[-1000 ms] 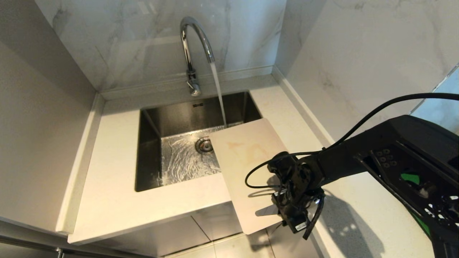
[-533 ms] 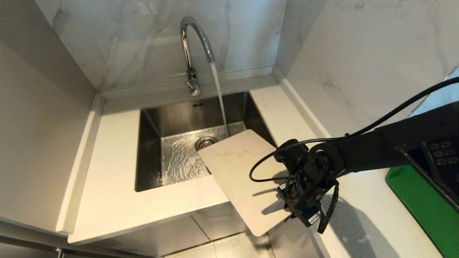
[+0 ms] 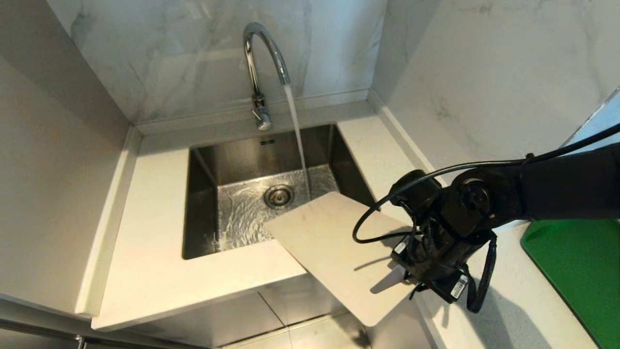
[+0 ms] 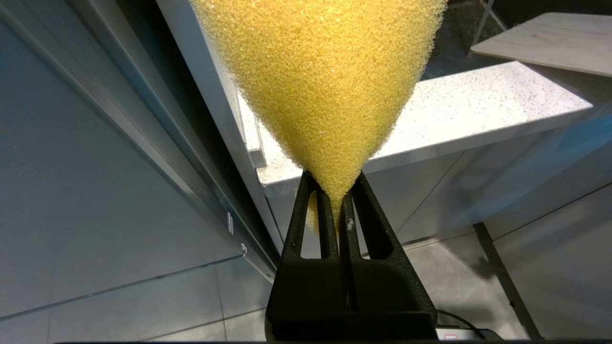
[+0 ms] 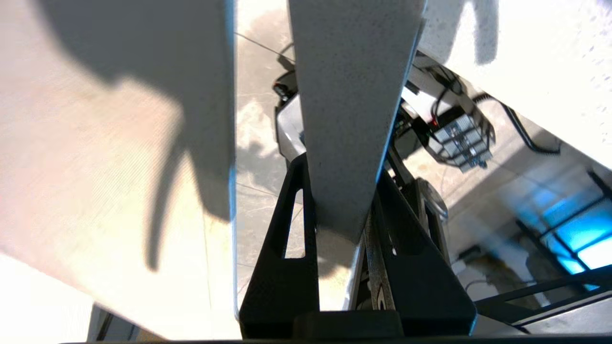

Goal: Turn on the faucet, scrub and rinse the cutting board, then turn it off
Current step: Pick up the cutting board

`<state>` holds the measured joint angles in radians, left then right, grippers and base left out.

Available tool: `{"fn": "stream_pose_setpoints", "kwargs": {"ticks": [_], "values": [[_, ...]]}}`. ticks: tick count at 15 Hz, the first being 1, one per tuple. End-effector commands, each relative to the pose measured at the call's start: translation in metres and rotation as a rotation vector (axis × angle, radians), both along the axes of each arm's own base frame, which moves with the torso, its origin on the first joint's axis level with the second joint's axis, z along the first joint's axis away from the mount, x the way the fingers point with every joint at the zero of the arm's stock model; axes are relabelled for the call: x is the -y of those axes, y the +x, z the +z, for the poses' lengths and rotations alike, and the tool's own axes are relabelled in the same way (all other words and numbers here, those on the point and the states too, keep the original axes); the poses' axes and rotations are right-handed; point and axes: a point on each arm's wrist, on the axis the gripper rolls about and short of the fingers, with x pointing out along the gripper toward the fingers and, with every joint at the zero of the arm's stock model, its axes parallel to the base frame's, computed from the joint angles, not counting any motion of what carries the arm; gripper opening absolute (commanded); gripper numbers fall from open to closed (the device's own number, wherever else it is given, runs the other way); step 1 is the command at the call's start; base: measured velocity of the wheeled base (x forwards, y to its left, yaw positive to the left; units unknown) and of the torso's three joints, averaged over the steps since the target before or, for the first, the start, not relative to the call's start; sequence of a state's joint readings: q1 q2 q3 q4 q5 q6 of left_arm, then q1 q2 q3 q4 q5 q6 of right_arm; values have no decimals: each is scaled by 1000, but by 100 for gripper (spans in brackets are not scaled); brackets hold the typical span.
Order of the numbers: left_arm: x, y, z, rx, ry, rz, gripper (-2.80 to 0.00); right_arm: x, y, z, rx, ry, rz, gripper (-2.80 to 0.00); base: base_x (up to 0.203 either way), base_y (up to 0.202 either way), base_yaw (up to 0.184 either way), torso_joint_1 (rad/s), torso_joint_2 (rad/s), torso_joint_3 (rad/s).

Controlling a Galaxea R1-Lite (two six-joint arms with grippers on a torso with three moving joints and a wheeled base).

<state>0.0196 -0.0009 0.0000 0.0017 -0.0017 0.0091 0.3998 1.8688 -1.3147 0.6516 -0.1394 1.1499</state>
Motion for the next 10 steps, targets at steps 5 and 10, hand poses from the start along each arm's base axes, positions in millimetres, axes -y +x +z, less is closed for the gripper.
{"fn": "stream_pose_setpoints", "kwargs": {"ticks": [5, 10], "values": [[0, 0, -1, 1, 0, 1, -280, 14, -35, 52, 168, 3, 49, -280, 0, 0, 0, 0, 0, 0], [0, 0, -1, 1, 0, 1, -280, 26, -61, 80, 287, -148, 287, -280, 0, 0, 0, 0, 0, 0]]}}
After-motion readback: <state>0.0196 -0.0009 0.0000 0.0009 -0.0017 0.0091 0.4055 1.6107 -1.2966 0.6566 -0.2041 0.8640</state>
